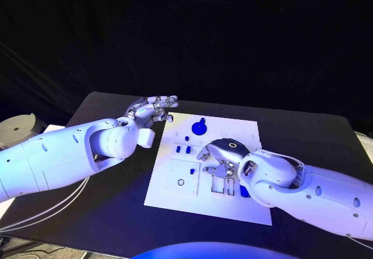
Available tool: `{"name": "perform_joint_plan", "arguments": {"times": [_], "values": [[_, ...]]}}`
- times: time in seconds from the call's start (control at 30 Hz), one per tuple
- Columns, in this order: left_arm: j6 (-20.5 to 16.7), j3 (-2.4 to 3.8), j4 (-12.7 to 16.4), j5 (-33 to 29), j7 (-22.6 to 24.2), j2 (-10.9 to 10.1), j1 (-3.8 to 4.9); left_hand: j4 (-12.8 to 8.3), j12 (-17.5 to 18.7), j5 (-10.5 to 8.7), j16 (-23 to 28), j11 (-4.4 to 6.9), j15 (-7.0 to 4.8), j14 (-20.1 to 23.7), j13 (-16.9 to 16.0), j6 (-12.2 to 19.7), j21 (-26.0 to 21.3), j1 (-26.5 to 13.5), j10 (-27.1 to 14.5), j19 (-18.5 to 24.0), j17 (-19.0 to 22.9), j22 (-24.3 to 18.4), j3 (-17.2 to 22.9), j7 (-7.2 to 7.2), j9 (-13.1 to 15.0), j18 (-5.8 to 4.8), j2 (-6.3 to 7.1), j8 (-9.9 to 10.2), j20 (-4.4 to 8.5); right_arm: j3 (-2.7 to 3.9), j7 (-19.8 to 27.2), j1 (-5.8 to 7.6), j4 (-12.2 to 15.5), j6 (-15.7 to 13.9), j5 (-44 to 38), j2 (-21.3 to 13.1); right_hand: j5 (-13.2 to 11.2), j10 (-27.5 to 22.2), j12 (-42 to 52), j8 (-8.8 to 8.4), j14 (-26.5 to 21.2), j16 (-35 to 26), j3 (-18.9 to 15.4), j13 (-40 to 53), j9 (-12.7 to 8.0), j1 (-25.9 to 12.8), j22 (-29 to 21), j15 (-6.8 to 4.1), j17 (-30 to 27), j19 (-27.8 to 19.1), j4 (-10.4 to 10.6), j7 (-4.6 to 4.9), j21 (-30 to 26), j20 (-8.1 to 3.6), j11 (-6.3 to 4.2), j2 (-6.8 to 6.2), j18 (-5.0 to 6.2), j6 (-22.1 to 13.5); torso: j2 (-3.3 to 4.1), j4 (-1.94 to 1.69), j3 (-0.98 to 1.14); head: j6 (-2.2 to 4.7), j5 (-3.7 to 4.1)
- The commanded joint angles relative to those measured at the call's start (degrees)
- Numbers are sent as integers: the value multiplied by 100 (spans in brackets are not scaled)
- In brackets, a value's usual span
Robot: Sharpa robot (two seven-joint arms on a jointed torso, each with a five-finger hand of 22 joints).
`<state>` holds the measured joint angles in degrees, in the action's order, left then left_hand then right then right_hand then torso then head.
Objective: Assemble the parts on the task board
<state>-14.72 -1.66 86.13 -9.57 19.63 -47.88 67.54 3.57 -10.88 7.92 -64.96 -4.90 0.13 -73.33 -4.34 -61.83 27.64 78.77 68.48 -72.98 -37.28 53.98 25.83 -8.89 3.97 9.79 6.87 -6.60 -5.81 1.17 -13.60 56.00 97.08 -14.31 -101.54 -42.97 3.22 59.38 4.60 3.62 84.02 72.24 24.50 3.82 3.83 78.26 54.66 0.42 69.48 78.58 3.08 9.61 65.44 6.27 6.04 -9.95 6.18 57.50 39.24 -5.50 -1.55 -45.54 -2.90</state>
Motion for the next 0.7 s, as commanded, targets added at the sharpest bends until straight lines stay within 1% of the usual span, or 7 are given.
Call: {"name": "perform_joint_plan", "arguments": {"times": [0.03,0.1,0.2,0.37,0.5,0.63,0.7], "values": [[118,5,-7,33,25,-8,2,-2,-35,6,20,2,3,26,-3,24,-6,-37,-51,-31,7,-9,-26,-35,-6,58,-2,3,1,49,-70,39,161,-291,229,-245,-13,76,58,20,229,-1,-77,-6,11,-19,14,24,-9,38,6,-29,18,16,-5,7,68,52,0,13,2,25,30],[122,5,-9,33,25,-8,2,-2,-36,5,20,3,3,25,-3,24,-6,-37,-52,-31,6,-9,-26,-35,-6,58,-2,3,1,73,-92,89,232,-309,340,-411,-14,107,80,22,235,18,-98,-6,13,-18,32,16,6,50,13,-42,33,11,-16,15,65,73,-3,3,-5,33,63],[130,5,-6,33,23,-9,2,-2,-36,5,20,3,3,25,-3,24,-6,-37,-52,-31,6,-9,-26,-35,-6,58,-2,3,1,101,-141,180,300,-333,434,-648,-17,105,81,21,238,24,-119,-9,13,-19,41,13,8,56,17,-48,41,8,-20,8,63,81,-3,15,-8,49,104],[132,4,-11,33,16,-10,2,-4,-37,4,19,4,3,25,-3,25,-7,-34,-53,-31,7,-10,-25,-33,-6,58,-5,3,0,127,-306,328,285,-175,347,-932,-45,-115,-40,-3,241,29,-327,-30,1,-1,36,-85,-12,66,42,-189,41,-55,-97,-68,70,41,0,27,2,80,123],[139,4,-13,33,11,-8,3,-10,-40,3,19,7,2,26,-3,25,-7,-27,-54,-31,10,-11,-23,-31,-6,59,-8,3,0,133,-416,374,208,61,219,-1011,-40,-331,-91,-1,239,5,-626,-22,-1,75,-1,-232,-51,64,142,-287,7,-193,-155,-83,68,-14,-1,13,-2,92,148],[148,4,-15,34,4,-4,2,-10,-40,3,19,7,2,26,-3,25,-7,-27,-54,-31,10,-11,-23,-31,-6,59,-8,3,0,134,-465,389,127,240,106,-1006,-47,-421,-86,0,242,-10,-866,-19,0,171,-23,-258,-78,68,254,-333,-19,-236,-181,-76,67,-37,6,8,4,95,146],[151,4,-17,34,3,-2,2,-10,-40,3,19,7,2,26,-3,25,-7,-27,-54,-31,10,-11,-23,-31,-6,59,-8,3,0,134,-467,390,102,287,83,-989,-46,-419,-81,1,241,-15,-890,-17,0,193,-26,-255,-85,69,271,-341,-22,-237,-179,-66,66,-36,5,7,-2,101,149]]}}
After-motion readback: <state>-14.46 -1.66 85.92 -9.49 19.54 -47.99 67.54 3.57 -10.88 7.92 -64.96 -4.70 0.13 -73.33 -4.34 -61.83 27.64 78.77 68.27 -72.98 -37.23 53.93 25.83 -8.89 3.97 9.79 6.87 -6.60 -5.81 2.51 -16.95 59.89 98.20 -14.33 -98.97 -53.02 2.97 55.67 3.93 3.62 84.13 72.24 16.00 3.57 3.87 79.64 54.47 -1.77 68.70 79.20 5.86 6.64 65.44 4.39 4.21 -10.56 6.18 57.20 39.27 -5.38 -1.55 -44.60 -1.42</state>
